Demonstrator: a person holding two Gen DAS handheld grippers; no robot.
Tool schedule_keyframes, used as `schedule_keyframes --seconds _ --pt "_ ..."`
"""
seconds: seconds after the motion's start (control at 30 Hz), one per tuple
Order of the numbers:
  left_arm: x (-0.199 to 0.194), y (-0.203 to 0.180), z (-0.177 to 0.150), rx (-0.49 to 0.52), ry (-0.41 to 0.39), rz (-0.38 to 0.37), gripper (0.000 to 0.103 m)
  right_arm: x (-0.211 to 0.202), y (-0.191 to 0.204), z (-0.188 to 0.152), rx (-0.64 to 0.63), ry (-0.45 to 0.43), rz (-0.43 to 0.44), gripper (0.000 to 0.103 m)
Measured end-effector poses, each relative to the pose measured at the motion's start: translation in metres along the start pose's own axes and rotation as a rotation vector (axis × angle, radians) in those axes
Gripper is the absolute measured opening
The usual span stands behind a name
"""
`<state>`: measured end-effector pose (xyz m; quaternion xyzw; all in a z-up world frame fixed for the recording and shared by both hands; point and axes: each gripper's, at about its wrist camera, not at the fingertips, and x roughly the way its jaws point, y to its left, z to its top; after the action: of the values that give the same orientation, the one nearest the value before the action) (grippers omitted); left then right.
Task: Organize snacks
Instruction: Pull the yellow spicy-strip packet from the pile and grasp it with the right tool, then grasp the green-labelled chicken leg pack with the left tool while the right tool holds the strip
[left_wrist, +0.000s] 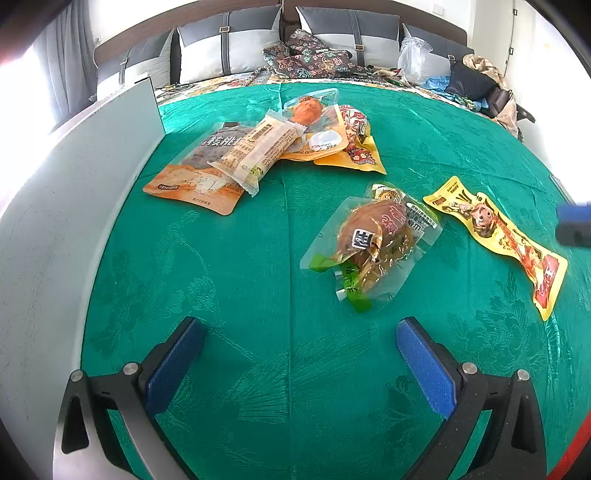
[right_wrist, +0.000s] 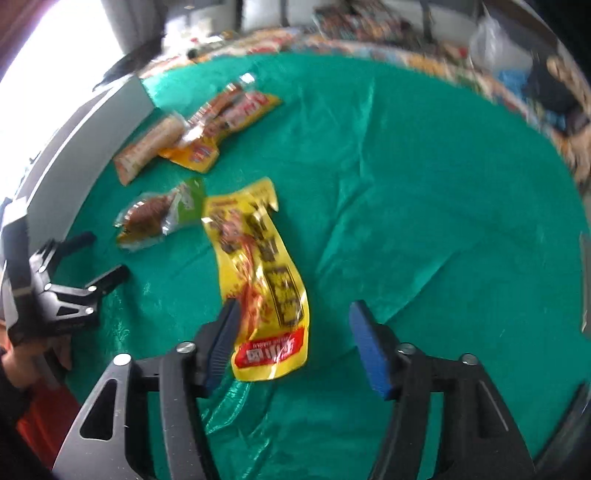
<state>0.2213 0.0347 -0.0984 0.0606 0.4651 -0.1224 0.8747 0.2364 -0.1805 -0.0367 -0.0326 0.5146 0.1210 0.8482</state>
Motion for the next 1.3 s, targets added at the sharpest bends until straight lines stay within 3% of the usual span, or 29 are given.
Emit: schedule_keyframes --seconds 0.13,0.2,0.3,0.37,0.4,0.5,0.63,0.7,0.8,0.87,0.93,1.03,1.07,1.1,1.13,1.17,1.2,1.3 --pt "0.000 0.000 0.000 0.001 0.000 0.000 0.103 0.003 0.033 0.023 -0.177 -0.020 0.014 0.073" --pt "0.000 0.000 0.000 0.001 0.000 0.000 0.103 0.023 0.048 0.032 -0.240 0.048 0.017 0.076" --pt "0.000 0.000 0.000 0.001 0.000 0.000 0.103 0.061 0.064 0.034 -0.290 0.136 -0.096 0.076" --pt "0.000 -0.001 0.000 0.001 0.000 0.001 0.103 0.064 0.058 0.025 -0.236 0.126 -0.106 0.072" --pt "0.000 -0.001 0.000 0.001 -0.001 0.001 0.103 0.063 0.051 0.023 -0.183 0.107 -0.087 0.059" --pt "0.000 -0.001 0.000 0.001 -0.001 0.001 0.103 0.049 0.025 0.008 -0.043 0.097 -0.072 0.058" --pt "-0.001 0.000 0.000 0.003 0.000 -0.002 0.103 0.026 0.004 -0.022 0.039 0.068 -0.097 0.055" --pt "0.000 -0.003 0.003 0.037 0.039 -0.023 0.103 0.015 -0.006 -0.039 0.081 0.064 -0.101 0.054" --pt "-0.003 -0.017 0.027 0.163 0.140 -0.116 0.097 0.011 -0.013 -0.052 0.122 0.053 -0.073 0.055" --pt "-0.016 -0.033 0.051 0.282 0.100 -0.141 0.098 0.008 -0.019 -0.059 0.149 0.040 -0.052 0.056" --pt "-0.019 -0.048 0.068 0.379 0.076 -0.153 0.098 0.006 -0.024 -0.066 0.176 0.030 -0.033 0.057" --pt "0.008 -0.061 0.085 0.444 0.157 -0.109 0.097 0.007 -0.024 -0.066 0.188 0.012 -0.029 0.059" --pt "0.020 -0.063 0.086 0.442 0.196 -0.093 0.090 0.007 -0.023 -0.066 0.191 0.016 -0.030 0.060" --pt "0.027 -0.064 0.086 0.438 0.218 -0.096 0.073 0.007 -0.023 -0.064 0.195 0.029 -0.026 0.063" --pt "0.032 -0.065 0.083 0.433 0.244 -0.110 0.065 0.007 -0.024 -0.064 0.199 0.039 -0.019 0.065" --pt "0.032 -0.065 0.081 0.419 0.233 -0.124 0.063 0.006 -0.026 -0.063 0.205 0.055 -0.015 0.068" --pt "0.028 -0.065 0.079 0.410 0.213 -0.129 0.049 0.007 -0.027 -0.060 0.209 0.072 -0.018 0.069" --pt "0.017 -0.058 0.074 0.327 0.180 -0.136 0.038 0.015 -0.022 -0.053 0.179 0.130 -0.033 0.077"
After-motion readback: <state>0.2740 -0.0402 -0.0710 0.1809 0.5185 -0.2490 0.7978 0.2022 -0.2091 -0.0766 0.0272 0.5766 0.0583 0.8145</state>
